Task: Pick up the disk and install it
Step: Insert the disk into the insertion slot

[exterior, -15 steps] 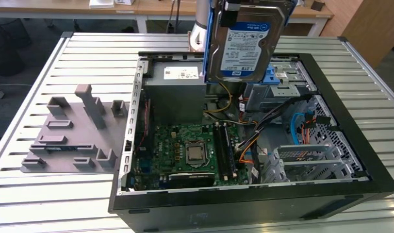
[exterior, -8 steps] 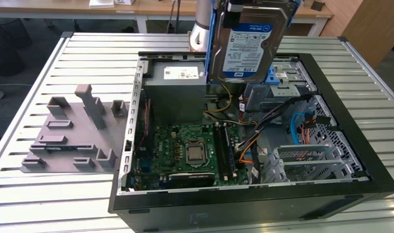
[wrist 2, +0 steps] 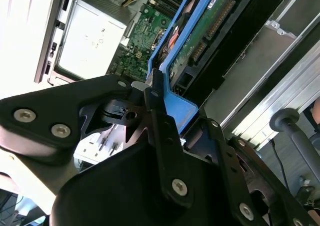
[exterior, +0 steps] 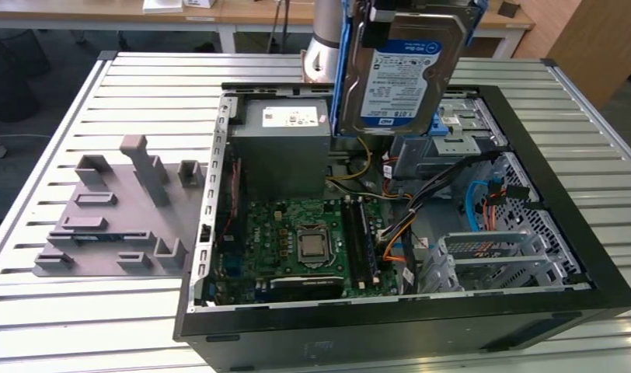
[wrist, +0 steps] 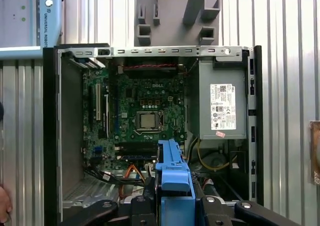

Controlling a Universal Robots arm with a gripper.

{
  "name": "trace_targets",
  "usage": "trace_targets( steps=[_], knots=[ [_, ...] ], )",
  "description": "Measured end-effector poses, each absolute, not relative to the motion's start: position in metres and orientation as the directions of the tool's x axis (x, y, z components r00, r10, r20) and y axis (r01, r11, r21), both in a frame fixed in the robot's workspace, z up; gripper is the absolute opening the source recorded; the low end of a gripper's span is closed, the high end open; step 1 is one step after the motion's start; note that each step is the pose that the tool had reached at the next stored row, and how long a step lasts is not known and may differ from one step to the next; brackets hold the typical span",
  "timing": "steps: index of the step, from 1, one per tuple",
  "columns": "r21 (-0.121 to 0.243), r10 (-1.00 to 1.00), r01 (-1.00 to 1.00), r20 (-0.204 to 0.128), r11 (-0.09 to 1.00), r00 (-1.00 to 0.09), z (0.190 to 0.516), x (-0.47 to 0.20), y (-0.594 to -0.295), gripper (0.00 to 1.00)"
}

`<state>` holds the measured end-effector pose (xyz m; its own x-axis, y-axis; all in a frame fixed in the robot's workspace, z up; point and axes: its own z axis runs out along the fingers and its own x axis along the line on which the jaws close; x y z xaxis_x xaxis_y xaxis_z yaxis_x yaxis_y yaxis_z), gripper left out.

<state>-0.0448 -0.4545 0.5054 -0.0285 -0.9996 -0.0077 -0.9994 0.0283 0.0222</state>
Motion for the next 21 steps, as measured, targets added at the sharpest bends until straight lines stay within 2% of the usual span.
trace_targets(
  steps=[21],
  knots=[
    [0.022, -1.0, -0.999, -0.008, 0.028, -0.029, 0.504, -0.037, -0.474, 0.36]
  ],
)
